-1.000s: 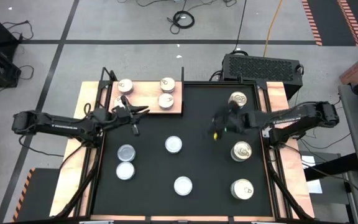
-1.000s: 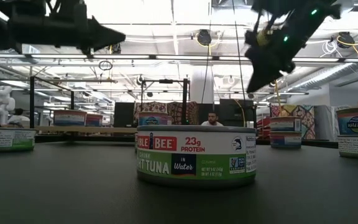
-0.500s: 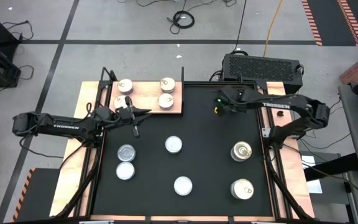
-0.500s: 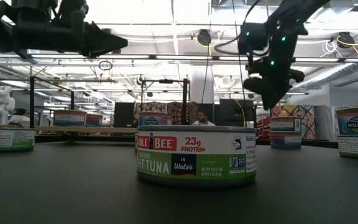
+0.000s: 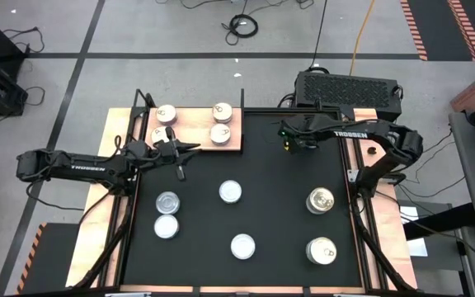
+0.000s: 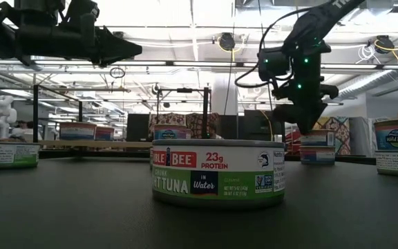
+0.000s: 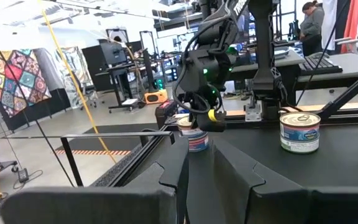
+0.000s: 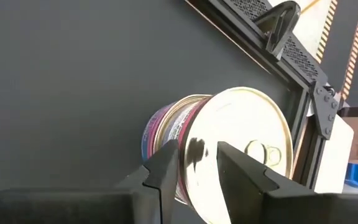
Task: Stack canned seafood by type on shelf
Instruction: Put the blue-pink tuna can on the shelf
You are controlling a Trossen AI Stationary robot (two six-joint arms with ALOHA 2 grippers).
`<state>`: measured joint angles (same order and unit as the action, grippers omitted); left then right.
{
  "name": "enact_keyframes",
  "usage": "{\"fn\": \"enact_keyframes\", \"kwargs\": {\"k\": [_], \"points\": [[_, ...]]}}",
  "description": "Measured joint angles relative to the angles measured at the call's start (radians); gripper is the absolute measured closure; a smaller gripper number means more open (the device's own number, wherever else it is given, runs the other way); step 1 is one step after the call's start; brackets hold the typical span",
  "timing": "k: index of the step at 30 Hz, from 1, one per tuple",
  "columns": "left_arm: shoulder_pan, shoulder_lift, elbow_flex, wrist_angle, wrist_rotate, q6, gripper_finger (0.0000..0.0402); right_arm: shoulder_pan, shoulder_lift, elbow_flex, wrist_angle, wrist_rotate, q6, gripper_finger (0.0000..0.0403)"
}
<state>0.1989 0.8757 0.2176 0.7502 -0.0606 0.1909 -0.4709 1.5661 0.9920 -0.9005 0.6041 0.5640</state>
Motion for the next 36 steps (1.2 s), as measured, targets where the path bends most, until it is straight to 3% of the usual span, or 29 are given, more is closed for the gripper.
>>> {"fn": "enact_keyframes", "kwargs": {"k": [11,20,27,36], "points": [[0.0,0.0,0.0,-0.004,0.0,0.0,0.033,0.0,0.052,0.006,-0.009,-0.003,-0.007,0.0304],[0.004,0.0,0.0,-0.012,0.001,0.0,0.033,0.012,0.044,0.005,-0.021,-0.016,-0.032,0.0395],[0.004,0.0,0.0,-0.012,0.001,0.002,0.033,0.016,0.041,0.015,-0.047,-0.027,-0.049,0.0401],[0.004,0.0,0.0,-0.012,0.001,0.006,0.033,0.053,0.046,0.135,-0.167,-0.034,-0.052,0.0402]]}}
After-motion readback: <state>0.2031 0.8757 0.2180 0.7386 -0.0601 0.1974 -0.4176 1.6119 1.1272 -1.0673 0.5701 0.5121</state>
